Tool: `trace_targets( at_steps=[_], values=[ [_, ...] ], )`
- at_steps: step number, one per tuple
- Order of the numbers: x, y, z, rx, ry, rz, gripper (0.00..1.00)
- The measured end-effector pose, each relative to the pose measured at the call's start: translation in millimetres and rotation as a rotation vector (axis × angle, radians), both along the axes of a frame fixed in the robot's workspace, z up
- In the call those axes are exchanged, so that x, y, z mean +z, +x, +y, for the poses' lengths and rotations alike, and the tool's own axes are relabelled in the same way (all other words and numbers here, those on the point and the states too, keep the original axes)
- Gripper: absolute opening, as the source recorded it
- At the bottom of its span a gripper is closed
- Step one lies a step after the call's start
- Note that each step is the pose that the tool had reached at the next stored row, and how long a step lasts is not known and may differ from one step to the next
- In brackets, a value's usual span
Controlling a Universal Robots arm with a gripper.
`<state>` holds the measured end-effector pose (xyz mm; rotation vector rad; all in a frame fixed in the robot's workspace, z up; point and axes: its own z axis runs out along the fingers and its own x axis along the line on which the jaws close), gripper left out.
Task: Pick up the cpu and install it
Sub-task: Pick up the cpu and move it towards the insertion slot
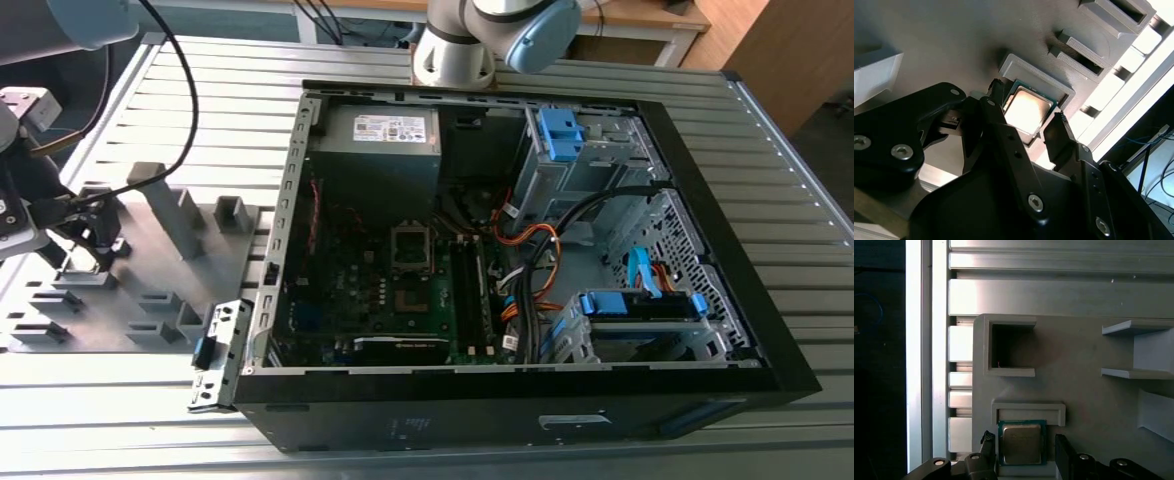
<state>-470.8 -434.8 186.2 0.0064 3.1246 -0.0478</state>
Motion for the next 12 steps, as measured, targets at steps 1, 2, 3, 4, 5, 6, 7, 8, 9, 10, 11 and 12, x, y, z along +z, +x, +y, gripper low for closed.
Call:
trace_targets(
  at_steps=[1,2,3,4,5,6,7,8,9,10,11,12],
  values=[
    [0.0,0.0,0.0,0.0,0.0,-0.0001,0.59],
    [0.0,0.0,0.0,0.0,0.0,-0.0001,0.59],
    [-0.1,0.0,0.0,0.0,0.0,-0.0001,0.59],
    [-0.1,0.0,0.0,0.0,0.0,-0.0002,0.59],
    [-0.1,0.0,0.0,0.0,0.0,-0.0001,0.59],
    [-0.1,0.0,0.0,0.0,-0.0001,-0.0001,0.59],
    [-0.1,0.0,0.0,0.0,-0.0001,-0.0001,0.59],
    [-0.1,0.0,0.0,0.0,0.0,-0.0002,0.59],
    [-0.1,0.0,0.0,0.0,-0.0001,-0.0001,0.59],
    [-0.1,0.0,0.0,0.0,-0.0001,-0.0001,0.59],
    [-0.1,0.0,0.0,0.0,-0.0001,-0.0002,0.59],
    [-0.1,0.0,0.0,0.0,-0.0001,-0.0001,0.59]
  ],
)
